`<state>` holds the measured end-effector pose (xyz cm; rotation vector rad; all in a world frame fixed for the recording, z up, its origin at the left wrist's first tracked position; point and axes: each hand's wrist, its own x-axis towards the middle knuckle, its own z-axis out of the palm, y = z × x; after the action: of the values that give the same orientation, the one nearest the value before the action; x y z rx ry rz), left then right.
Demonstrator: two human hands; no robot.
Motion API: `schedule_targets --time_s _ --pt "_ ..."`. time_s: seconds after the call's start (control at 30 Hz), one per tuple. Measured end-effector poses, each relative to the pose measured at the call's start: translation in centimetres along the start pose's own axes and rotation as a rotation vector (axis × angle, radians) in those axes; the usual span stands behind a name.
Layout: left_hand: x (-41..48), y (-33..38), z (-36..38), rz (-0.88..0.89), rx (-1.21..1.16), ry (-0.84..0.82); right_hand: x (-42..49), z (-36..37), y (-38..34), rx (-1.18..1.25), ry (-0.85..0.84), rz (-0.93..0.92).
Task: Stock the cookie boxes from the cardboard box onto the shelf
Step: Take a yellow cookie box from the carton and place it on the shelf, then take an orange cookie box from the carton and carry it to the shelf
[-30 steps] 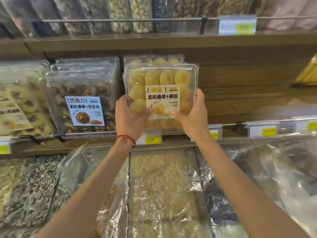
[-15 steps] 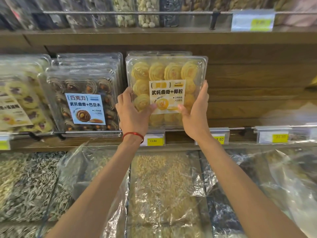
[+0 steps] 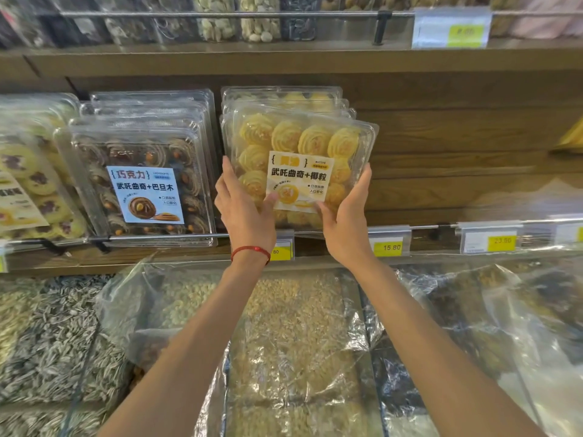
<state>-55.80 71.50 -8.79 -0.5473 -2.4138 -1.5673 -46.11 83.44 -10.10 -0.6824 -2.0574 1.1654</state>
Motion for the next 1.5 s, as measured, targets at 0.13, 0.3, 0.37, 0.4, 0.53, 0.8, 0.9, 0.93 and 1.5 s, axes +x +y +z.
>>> schedule_targets --time_s 0.13,0.3,0.37,0.4,0.53,0.8,0.9,0.93,1.5 --pt "-0.9 -0.8 0.0 -0.036 -0.053 -0.024 -0.1 -0.3 -0.2 -0.043 -0.058 0.005" --pt "-1.3 -1.2 0.0 -0.081 -0.057 -0.034 -0.3 -0.3 -0.5 -0.072 -0.092 0.014" --pt "-1.4 -0.9 -0.1 -0.109 -0.070 -0.029 -0.4 -0.3 -0.5 -0.085 -0.103 0.022" --pt "-1.5 -0.8 -0.2 -0.119 -0.073 -0.009 -0.4 -0.3 -0.5 -0.101 -0.120 0.024" --pt "-2.3 -0.6 -0.8 -0.115 -0.035 0.052 -1.1 -0.5 -0.2 -0.229 -0.160 0.020" --pt "-4.9 -0.6 -3.1 -0.100 0.037 -0.131 -2.3 -1.5 -0.7 -0.179 -0.163 0.054" --pt "-6.3 -0.3 -4.3 -0.054 0.073 -0.155 -4.2 -2.3 -1.6 -0.173 -0.143 0.063" --pt "-7.0 -0.2 -4.6 -0.036 0.076 -0.158 -5.0 -2.7 -1.9 -0.172 -0.137 0.058" --pt "-19.6 -1.3 -10.0 0.260 -0.122 -0.672 -27.1 -4.4 -5.3 0.028 0.349 0.329"
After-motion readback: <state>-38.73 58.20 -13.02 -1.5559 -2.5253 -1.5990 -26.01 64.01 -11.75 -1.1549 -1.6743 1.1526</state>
